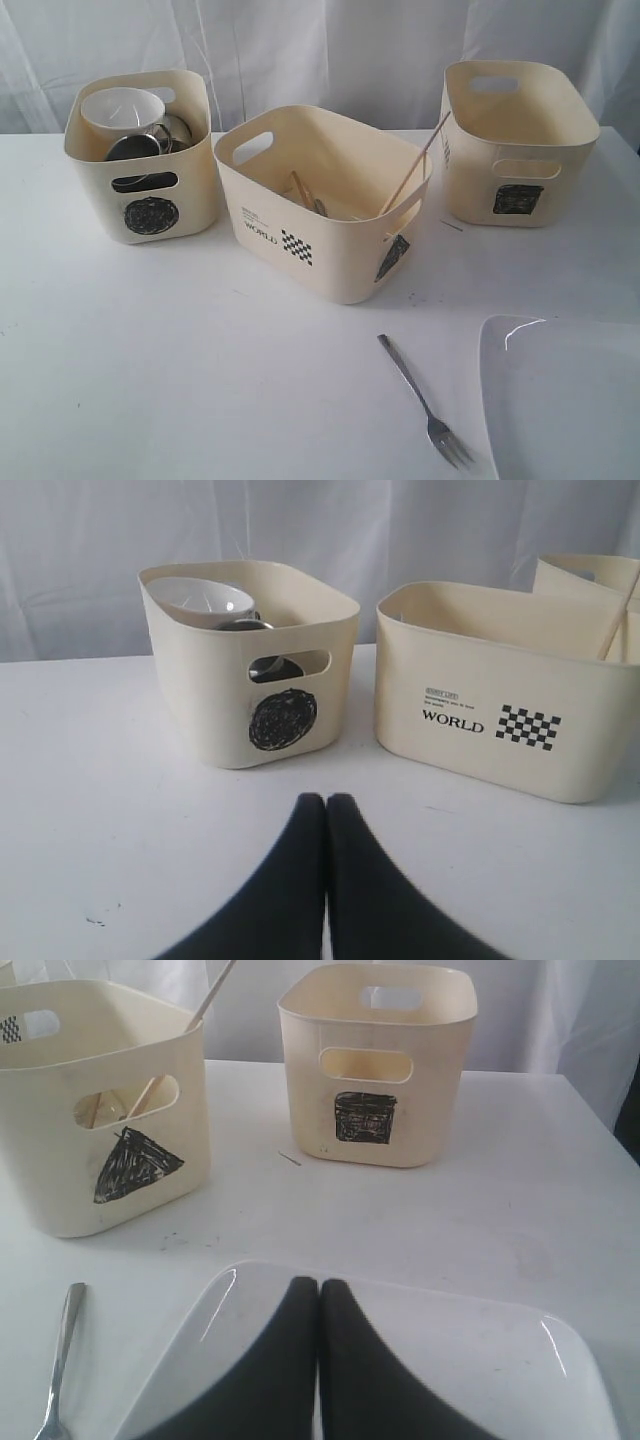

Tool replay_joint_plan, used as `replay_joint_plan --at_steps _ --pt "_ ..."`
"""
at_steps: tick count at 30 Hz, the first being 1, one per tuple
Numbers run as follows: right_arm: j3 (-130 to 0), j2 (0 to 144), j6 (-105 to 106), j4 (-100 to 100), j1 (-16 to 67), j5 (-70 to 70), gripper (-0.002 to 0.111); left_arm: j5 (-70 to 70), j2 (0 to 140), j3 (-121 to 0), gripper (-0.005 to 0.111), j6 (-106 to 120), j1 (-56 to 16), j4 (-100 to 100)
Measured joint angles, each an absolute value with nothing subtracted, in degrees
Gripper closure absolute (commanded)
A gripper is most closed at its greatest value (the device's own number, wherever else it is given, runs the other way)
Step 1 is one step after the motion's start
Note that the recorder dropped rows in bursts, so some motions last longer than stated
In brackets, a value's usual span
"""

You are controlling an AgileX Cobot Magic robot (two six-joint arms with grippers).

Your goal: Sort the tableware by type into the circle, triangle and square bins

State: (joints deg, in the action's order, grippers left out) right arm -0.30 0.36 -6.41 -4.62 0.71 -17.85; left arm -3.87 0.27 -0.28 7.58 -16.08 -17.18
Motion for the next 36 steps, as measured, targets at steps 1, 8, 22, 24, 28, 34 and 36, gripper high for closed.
replay_joint_plan --at_steps 1,8,22,24,28,34,36 --pt "-0.3 0.4 -6.4 -4.6 0.7 -17.8 0.108 -3.6 0.3 -0.3 0.107 7.6 -16.1 -17.2" --pt "-0.3 0.4 -6.4 -4.6 0.7 -17.8 0.108 -3.2 0.3 -0.3 0.107 6.6 -16.1 -18.5" --pt "-0.3 0.4 -6.4 -4.6 0.7 -17.8 0.108 -3.2 0.3 -0.3 0.107 1.9 -16.1 -18.5" --pt "-0.3 0.4 -6.4 -4.6 0.7 -17.8 0.108 -3.2 0.3 -0.3 0.107 1.9 -16.1 -18.5" --pt "-0.3 0.4 -6.4 -4.6 0.7 -17.8 0.108 -3.2 0.3 -0.3 0.107 1.9 -16.1 -18.5" --pt "-0.3 0.4 -6.4 -4.6 0.7 -17.8 0.108 -3.2 0.3 -0.3 0.107 1.9 -16.1 -18.5" --pt "-0.3 0.4 -6.4 -4.6 0.7 -17.8 0.108 -3.2 0.3 -0.3 0.107 1.9 -16.1 -18.5"
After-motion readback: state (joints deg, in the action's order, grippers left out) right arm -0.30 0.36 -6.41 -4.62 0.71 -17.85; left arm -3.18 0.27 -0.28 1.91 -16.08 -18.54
